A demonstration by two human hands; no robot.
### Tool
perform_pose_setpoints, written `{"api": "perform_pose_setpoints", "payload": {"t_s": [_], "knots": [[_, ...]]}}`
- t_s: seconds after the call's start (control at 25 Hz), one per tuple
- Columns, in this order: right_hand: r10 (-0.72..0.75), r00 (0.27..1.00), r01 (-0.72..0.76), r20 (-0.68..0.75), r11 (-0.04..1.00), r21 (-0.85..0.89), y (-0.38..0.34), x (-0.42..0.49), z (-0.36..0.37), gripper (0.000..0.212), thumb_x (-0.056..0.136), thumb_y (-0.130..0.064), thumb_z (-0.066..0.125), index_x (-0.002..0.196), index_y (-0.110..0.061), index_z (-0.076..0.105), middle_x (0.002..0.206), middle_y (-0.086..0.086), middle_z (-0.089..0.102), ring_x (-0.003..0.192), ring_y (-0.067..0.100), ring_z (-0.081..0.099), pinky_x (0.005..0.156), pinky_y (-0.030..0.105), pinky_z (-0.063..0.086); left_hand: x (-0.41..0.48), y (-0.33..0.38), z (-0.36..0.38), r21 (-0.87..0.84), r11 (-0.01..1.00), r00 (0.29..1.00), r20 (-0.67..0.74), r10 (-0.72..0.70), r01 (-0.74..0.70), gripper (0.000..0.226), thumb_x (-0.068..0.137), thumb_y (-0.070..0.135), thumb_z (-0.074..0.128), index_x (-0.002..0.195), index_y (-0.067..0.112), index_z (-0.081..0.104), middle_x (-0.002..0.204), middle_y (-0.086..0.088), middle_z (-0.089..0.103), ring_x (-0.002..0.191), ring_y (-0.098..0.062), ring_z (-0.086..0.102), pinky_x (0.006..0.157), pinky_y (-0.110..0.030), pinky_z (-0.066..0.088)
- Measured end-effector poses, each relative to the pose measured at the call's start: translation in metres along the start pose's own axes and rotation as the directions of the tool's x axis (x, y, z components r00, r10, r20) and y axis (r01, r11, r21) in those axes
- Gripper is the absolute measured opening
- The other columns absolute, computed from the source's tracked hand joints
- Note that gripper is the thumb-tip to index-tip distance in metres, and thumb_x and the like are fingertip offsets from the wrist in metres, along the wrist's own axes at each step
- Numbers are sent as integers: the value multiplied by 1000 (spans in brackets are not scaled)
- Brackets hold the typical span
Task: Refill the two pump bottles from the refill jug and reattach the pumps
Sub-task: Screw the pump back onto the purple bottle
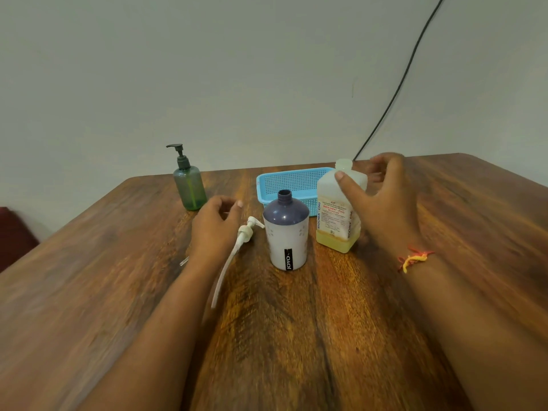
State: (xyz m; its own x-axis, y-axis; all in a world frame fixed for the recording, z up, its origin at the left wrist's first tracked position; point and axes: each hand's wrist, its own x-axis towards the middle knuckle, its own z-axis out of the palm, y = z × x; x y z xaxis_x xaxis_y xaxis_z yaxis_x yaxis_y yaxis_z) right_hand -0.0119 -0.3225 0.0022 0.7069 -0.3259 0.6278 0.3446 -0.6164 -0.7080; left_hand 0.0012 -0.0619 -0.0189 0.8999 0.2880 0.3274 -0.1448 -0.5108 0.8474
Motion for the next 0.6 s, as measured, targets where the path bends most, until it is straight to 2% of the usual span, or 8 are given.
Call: {"api": "perform_pose_setpoints", "payload": {"t_s": [0.08, 0.16, 0.24, 0.36, 0.44, 0.6], "knots": [[-172, 967, 160, -186, 984, -75, -6, -4, -1, 62, 84, -64, 62, 118, -13, 52, 121, 5, 51, 114, 19, 49, 82, 24, 48, 1, -5, -3, 188, 982, 998, 62, -10, -2, 26, 97, 28, 64, 119, 14, 67, 113, -1, 69, 96, -13, 61, 65, -19, 45], [-252, 947, 244, -199, 968, -61, -13, -9, 0, 57, 86, -60, 62, 115, -11, 56, 117, 6, 51, 110, 19, 49, 82, 20, 45, 0, -8, -3, 344, 938, 989, 146, 1, -52, 31, 93, 30, 70, 119, 14, 67, 116, -2, 69, 94, -13, 60, 64, -19, 44], [-303, 949, 304, -81, 953, 4, -20, -17, 4, 52, 88, -55, 66, 115, -11, 57, 113, 3, 54, 103, 14, 52, 76, 11, 44, -2, -9, 0, 440, 895, 977, 215, -20, -78, 36, 88, 29, 76, 119, 13, 67, 121, -5, 68, 93, -13, 58, 66, -21, 44], [-315, 940, 311, 134, 949, 47, -27, -30, 12, 55, 87, -57, 66, 124, -18, 56, 111, -6, 57, 102, 3, 52, 71, 7, 47, -2, -8, 1, 461, 886, 970, 233, -72, -45, 35, 82, 24, 82, 112, 15, 65, 120, -6, 70, 93, -14, 59, 75, -28, 51], [-281, 931, 285, 233, 958, 16, -30, -36, 17, 65, 83, -62, 68, 132, -21, 54, 117, -9, 58, 108, 0, 51, 76, 7, 44, -1, -7, -1, 444, 896, 967, 230, -108, -6, 33, 81, 21, 83, 108, 15, 65, 112, -7, 71, 93, -16, 62, 73, -27, 49], [-126, 895, 182, 428, 979, -94, -30, -41, 26, 89, 77, -65, 73, 149, -25, 38, 144, -8, 51, 128, 10, 50, 92, 19, 43, 1, -12, -1, 417, 908, 965, 221, -141, 38, 24, 84, 18, 81, 98, 21, 61, 107, -5, 71, 90, -15, 65, 60, -20, 43]]}}
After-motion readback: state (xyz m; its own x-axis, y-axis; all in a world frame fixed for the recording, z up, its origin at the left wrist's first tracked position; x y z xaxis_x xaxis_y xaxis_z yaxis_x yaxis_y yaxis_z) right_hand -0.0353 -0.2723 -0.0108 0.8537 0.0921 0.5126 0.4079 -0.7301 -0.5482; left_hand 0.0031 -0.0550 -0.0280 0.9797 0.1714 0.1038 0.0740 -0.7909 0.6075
